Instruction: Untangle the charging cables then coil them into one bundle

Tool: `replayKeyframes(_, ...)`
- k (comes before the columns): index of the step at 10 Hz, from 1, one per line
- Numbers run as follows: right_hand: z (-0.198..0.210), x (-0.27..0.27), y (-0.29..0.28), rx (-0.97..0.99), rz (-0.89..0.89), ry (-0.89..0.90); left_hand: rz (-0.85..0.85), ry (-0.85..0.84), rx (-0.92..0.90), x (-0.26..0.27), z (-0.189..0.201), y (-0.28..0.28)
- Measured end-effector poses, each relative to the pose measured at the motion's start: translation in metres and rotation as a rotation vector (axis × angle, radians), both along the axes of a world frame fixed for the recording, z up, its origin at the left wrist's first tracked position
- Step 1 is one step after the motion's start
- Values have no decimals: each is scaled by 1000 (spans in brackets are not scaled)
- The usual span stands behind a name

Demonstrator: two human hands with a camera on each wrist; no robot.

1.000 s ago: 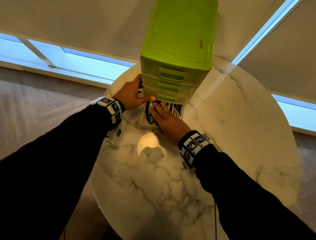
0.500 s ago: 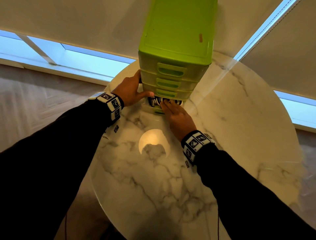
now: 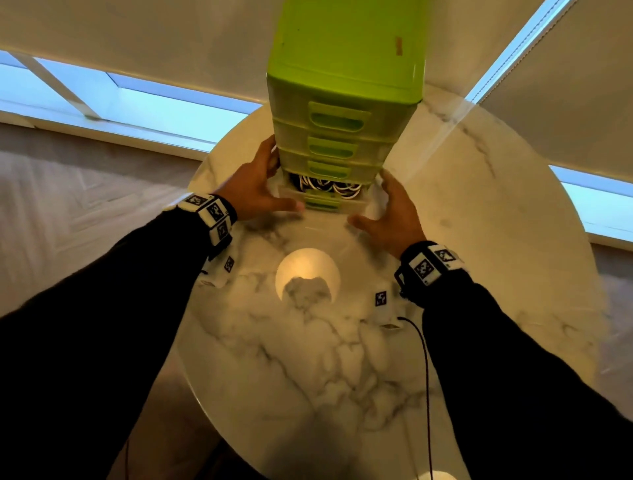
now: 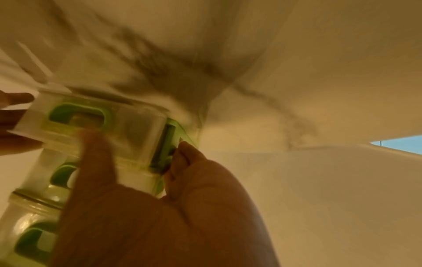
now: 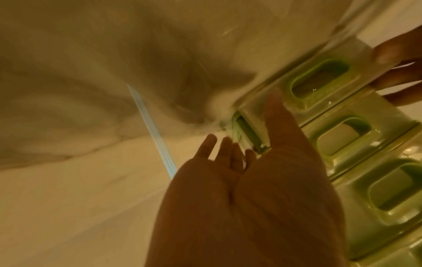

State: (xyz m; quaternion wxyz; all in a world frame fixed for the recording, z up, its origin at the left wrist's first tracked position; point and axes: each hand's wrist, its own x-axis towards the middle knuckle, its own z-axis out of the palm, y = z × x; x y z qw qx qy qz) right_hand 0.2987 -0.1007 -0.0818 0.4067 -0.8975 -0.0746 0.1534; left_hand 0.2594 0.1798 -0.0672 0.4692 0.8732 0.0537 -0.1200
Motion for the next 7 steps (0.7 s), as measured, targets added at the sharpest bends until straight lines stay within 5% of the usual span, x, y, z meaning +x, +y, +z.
replayKeyframes(2, -1, 6, 10, 45, -112, -134, 217, -142, 112, -7, -12, -11)
replayKeyframes(4, -3, 5, 14, 93, -201, -40, 232, -135, 252, -4, -4, -14)
replayKeyframes(7, 24, -78, -24, 204, 107, 110, 128, 50, 214, -63, 26, -47)
